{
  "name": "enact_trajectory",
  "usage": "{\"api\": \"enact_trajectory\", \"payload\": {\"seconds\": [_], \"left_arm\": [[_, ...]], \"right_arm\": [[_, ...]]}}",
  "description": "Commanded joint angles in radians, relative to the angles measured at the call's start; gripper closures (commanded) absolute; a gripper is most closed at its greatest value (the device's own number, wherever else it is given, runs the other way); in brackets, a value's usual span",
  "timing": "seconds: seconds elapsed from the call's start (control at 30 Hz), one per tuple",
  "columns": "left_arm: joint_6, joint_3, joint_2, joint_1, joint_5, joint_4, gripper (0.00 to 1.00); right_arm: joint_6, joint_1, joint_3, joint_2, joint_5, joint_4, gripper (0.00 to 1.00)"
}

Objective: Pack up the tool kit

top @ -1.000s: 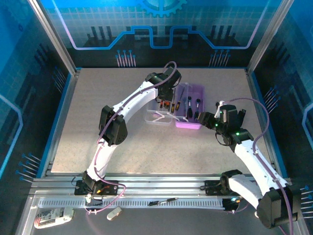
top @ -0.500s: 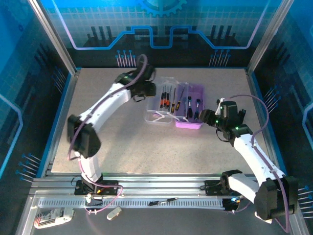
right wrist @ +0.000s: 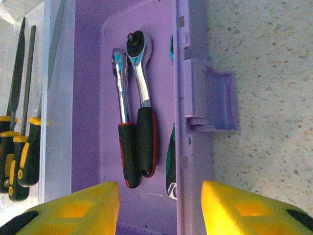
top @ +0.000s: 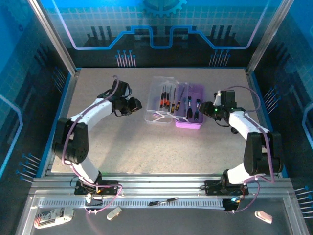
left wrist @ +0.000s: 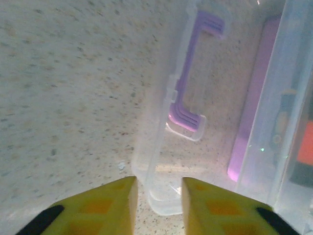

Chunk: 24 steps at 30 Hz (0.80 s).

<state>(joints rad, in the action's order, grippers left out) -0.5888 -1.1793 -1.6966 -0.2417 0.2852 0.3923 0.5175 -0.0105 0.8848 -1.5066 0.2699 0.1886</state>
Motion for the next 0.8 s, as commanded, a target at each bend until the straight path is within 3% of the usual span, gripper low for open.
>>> {"api": "enact_trajectory", "payload": {"seconds": [0.0,0.4,0.77], "left_arm": [[-0.017,0.018,-0.026,-0.003,0.125,-0.129,0.72],[0.017,0.071,-0.067,-0.031,0.062,-0.162,0.71],[0.035,0.091,-0.103,-0.037,0.091,-0.199,0.71]], "right_arm": [[-0.031,0.011,0.029,-0.013,0.054,0.000,0.53],[-0.040,0.020,0.010,0.020,0.027,0.051,0.54],[-0.032,0.031,0.000,0.011,0.051,0.047,0.54]]}}
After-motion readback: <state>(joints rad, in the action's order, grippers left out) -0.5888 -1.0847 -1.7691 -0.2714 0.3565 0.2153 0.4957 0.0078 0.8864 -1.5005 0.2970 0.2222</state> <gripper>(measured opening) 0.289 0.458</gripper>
